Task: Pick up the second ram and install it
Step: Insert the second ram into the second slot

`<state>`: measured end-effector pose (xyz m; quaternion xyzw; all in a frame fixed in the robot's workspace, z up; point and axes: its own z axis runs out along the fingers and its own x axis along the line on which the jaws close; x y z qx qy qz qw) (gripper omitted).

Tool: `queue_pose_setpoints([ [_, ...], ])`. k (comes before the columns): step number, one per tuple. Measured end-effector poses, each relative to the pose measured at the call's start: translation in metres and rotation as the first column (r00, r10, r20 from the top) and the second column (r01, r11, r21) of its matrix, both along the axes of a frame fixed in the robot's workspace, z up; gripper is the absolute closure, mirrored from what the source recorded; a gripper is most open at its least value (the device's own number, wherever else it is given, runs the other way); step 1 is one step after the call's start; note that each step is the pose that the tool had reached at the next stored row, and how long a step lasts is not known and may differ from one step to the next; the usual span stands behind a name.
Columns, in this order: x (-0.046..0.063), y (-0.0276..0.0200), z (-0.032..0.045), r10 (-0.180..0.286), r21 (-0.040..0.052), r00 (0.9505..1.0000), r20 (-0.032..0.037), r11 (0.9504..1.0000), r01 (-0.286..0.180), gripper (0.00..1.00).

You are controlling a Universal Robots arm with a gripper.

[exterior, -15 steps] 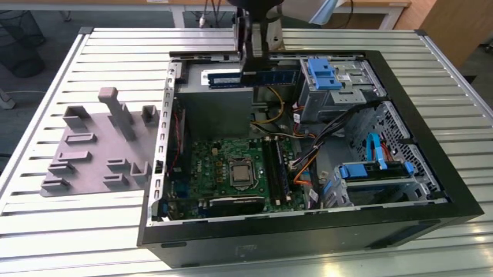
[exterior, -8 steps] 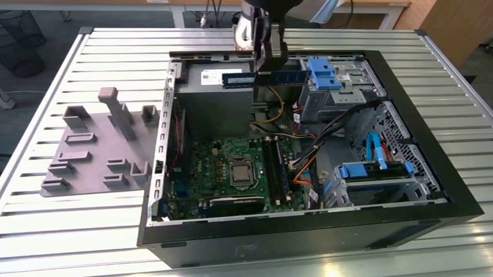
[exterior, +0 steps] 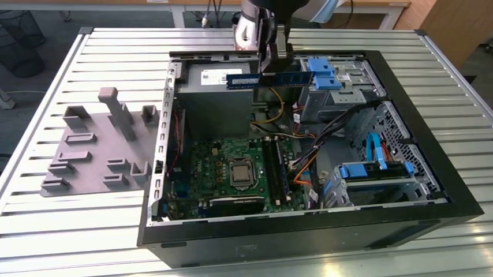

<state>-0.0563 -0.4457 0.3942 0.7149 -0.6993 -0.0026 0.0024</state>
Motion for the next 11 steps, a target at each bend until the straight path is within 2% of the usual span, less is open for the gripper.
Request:
queue_pose_setpoints([
  [11, 0.0, 0.0, 0.0, -0.017, 0.0, 0.9999, 0.0, 0.9999, 0.017, 0.86],
])
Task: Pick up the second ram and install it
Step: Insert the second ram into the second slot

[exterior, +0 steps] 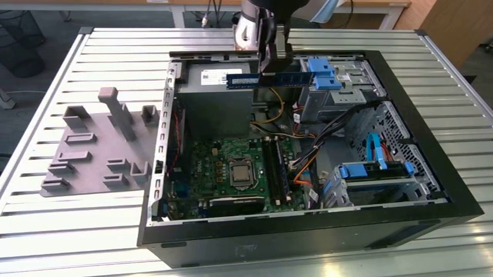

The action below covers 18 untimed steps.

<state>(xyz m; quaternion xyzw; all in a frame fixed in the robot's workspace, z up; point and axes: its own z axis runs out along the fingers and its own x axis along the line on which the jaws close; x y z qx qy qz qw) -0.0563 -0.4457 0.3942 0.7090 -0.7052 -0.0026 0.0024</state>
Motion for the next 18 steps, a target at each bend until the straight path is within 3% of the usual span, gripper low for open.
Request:
queue_pose_setpoints([
  [11, 0.0, 0.0, 0.0, -0.034, -0.0001, 0.9994, 0.0, 0.9994, 0.034, 0.86],
  [12, 0.0, 0.0, -0.0001, -0.059, 0.0, 0.9982, 0.0, 0.9982, 0.059, 0.86],
  [18, 0.0, 0.0, -0.0001, -0.092, -0.0001, 0.9958, 0.0, 0.9958, 0.092, 0.86],
])
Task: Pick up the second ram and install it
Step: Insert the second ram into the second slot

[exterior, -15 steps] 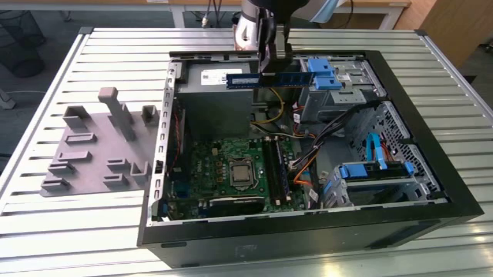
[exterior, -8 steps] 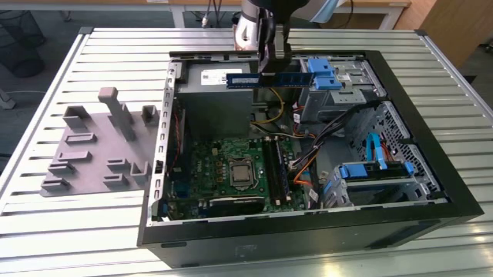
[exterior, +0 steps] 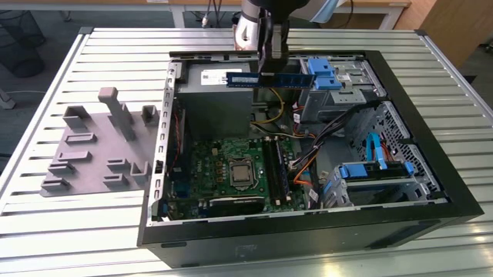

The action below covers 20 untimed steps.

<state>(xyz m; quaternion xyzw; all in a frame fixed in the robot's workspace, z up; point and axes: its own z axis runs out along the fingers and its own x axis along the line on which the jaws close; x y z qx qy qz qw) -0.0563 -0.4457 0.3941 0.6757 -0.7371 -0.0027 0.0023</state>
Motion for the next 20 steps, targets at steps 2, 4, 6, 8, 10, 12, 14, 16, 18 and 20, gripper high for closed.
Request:
queue_pose_setpoints([
  [2, 0.0, 0.0, 0.0, -0.011, -0.0001, 0.9999, 0.0, 0.9999, 0.011, 0.86],
  [4, 0.0, 0.0, 0.0, -0.022, -0.0001, 0.9998, 0.0, 0.9998, 0.022, 0.86],
  [6, 0.0, 0.0, -0.0001, -0.034, -0.0001, 0.9994, 0.0, 0.9994, 0.034, 0.86],
  [8, 0.0, 0.0, -0.0001, -0.044, -0.0002, 0.999, 0.0, 0.999, 0.044, 0.86],
  [10, 0.0, 0.0, -0.0001, -0.055, -0.0002, 0.9985, 0.0, 0.9985, 0.055, 0.86],
  [12, 0.0, 0.0, -0.0001, -0.066, -0.0002, 0.9978, 0.0, 0.9978, 0.066, 0.86],
  [14, 0.0, 0.0, -0.0002, -0.078, -0.0003, 0.997, 0.0, 0.997, 0.078, 0.86],
  [16, 0.0, 0.0, -0.0002, -0.089, -0.0003, 0.9961, 0.0, 0.9961, 0.089, 0.86],
  [18, 0.0, 0.0, -0.0002, -0.1, -0.0003, 0.995, 0.0, 0.995, 0.1, 0.86],
  [20, 0.0, 0.0, -0.0002, -0.111, -0.0003, 0.9938, 0.0001, 0.9938, 0.111, 0.86],
])
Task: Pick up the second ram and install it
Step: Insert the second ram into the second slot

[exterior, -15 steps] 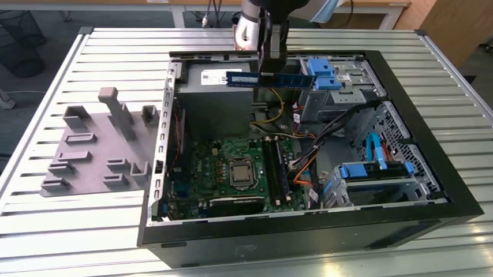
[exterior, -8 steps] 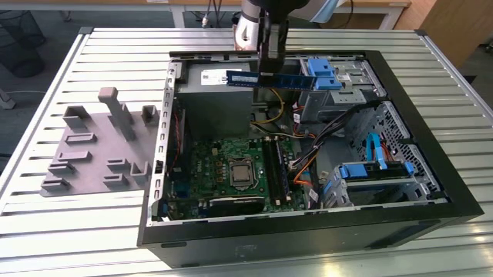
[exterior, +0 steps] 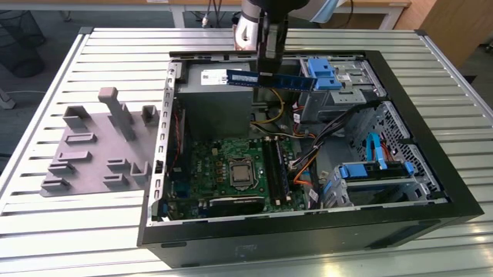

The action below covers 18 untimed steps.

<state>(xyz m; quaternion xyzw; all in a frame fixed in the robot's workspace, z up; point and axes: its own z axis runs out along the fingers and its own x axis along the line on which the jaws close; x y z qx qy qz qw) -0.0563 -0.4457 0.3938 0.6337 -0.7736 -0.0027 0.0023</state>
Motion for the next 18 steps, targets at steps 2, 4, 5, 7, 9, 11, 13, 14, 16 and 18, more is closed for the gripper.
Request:
queue_pose_setpoints([
  [2, 0.0, 0.0, 0.0, -0.012, 0.0, 0.9999, 0.0, 0.9999, 0.012, 0.86],
  [4, 0.0, 0.0, -0.0001, -0.023, -0.0001, 0.9997, 0.0, 0.9997, 0.023, 0.86],
  [5, 0.0, 0.0, -0.0001, -0.028, -0.0001, 0.9996, 0.0, 0.9996, 0.028, 0.86],
  [7, 0.0, 0.0, -0.0001, -0.039, -0.0002, 0.9992, -0.0001, 0.9992, 0.039, 0.86],
  [9, 0.0, 0.0, -0.0001, -0.051, -0.0001, 0.9987, 0.0, 0.9987, 0.051, 0.86],
  [11, 0.0, 0.0, -0.0001, -0.061, -0.0002, 0.9981, 0.0, 0.9981, 0.061, 0.86],
  [13, 0.0, 0.0, -0.0002, -0.072, -0.0002, 0.9974, 0.0, 0.9974, 0.072, 0.86],
  [14, 0.0, 0.0, -0.0002, -0.078, -0.0003, 0.9969, 0.0, 0.9969, 0.078, 0.86],
  [16, 0.0, 0.0, -0.0002, -0.089, -0.0003, 0.9961, 0.0, 0.9961, 0.089, 0.86],
  [18, 0.0, 0.0, -0.0002, -0.099, -0.0003, 0.995, 0.0, 0.995, 0.099, 0.86],
])
